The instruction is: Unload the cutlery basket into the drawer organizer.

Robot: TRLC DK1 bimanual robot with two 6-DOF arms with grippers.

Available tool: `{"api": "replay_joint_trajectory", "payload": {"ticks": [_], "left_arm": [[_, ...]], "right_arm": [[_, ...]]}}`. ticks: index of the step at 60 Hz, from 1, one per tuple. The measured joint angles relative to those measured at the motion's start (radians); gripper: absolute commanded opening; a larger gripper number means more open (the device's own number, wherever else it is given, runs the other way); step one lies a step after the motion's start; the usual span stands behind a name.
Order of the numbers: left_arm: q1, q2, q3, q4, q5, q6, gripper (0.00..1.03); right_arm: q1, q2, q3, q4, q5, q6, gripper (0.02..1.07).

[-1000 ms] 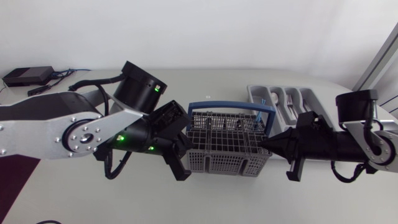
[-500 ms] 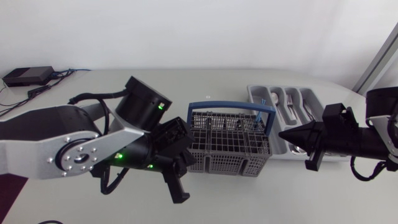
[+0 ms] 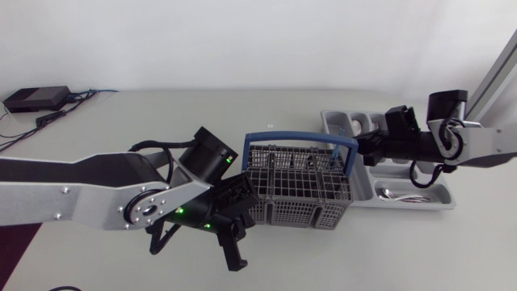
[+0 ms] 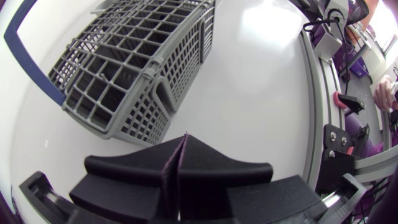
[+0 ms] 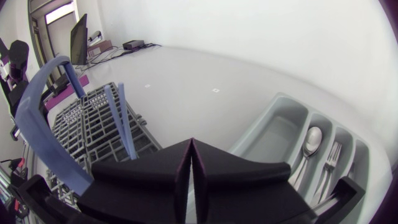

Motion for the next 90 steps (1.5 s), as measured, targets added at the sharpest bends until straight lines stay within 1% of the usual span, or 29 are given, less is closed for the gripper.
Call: {"api": "replay_joint_trajectory", "payload": {"ticks": [9,15,19,25,35,44,52,63,69,79,84,85,86,88,90], "left_arm": [[0.048,0.033,0.002,0.037,0.003,0.000,0.15],[0.089,0.060,0.019,0.059,0.003,0.002,0.15],[0.111,0.070,0.027,0.070,0.003,0.003,0.15],[0.169,0.097,0.053,0.095,0.003,0.003,0.15],[0.262,0.133,0.096,0.105,-0.001,0.003,0.15],[0.325,0.206,0.208,0.136,0.003,0.003,0.15],[0.356,0.284,0.305,0.137,0.003,0.003,0.15],[0.380,0.435,0.463,0.137,0.029,-0.023,0.15],[0.394,0.474,0.516,0.136,0.029,-0.027,0.15],[0.446,0.438,0.507,0.121,0.064,-0.027,0.15],[0.465,0.348,0.451,0.099,0.078,-0.027,0.15],[0.465,0.329,0.439,0.098,0.081,-0.027,0.15],[0.465,0.307,0.424,0.097,0.082,-0.027,0.15],[0.463,0.270,0.401,0.088,0.086,-0.026,0.15],[0.453,0.211,0.362,0.078,0.090,-0.023,0.15]], "right_arm": [[0.052,0.035,0.045,-0.034,0.000,0.015,0.08],[0.062,0.036,0.046,-0.092,-0.003,-0.003,0.08],[0.063,0.029,0.038,-0.101,-0.003,-0.012,0.08],[0.079,-0.032,-0.021,-0.126,-0.003,-0.036,0.08],[0.126,-0.135,-0.106,-0.177,0.007,-0.065,0.08],[0.218,-0.222,-0.146,-0.225,0.010,-0.080,0.08],[0.296,-0.261,-0.160,-0.267,0.020,-0.091,0.08],[0.393,-0.266,-0.161,-0.267,0.054,-0.102,0.08],[0.396,-0.285,-0.161,-0.280,0.061,-0.102,0.08],[0.344,-0.402,-0.180,-0.327,0.071,-0.115,0.08],[0.317,-0.484,-0.208,-0.344,0.076,-0.132,0.10],[0.315,-0.495,-0.212,-0.348,0.076,-0.134,0.11],[0.311,-0.507,-0.217,-0.355,0.076,-0.138,0.15],[0.309,-0.526,-0.227,-0.360,0.076,-0.142,0.25],[0.303,-0.547,-0.240,-0.365,0.076,-0.148,0.30]]}}
